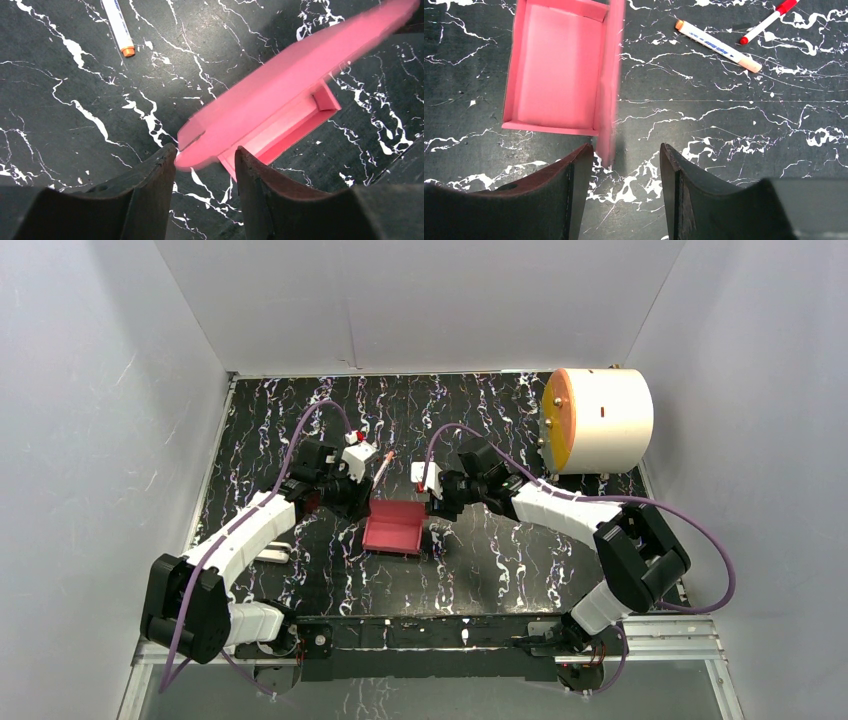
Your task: Fold the paper box
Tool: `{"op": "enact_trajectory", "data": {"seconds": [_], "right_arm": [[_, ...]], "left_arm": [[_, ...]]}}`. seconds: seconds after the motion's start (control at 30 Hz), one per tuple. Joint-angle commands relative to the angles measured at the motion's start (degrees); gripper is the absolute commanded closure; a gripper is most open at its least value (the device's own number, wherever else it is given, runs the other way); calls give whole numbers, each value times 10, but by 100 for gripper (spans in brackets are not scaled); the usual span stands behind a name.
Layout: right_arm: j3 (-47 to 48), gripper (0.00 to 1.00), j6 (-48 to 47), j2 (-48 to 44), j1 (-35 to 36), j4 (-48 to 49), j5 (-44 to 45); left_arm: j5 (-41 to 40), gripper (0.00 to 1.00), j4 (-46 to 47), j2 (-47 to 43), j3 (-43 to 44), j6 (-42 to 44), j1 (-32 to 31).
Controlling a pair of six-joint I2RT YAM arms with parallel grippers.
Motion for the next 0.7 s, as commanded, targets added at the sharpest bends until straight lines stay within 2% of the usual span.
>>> {"op": "enact_trajectory", "data": {"seconds": [0.0,0.33,0.67], "right_arm": [[21,41,-16,-14,-1,18,-25],[11,43,-49,-36,4,19,-5],[19,45,-44,-38,9,0,1]], "left_arm": [[-14,57,-19,-18,-2,20,-4],[-16,68,-6,-31,-20,28,-6],[-5,69,3,-36,-24,29,-6]]}}
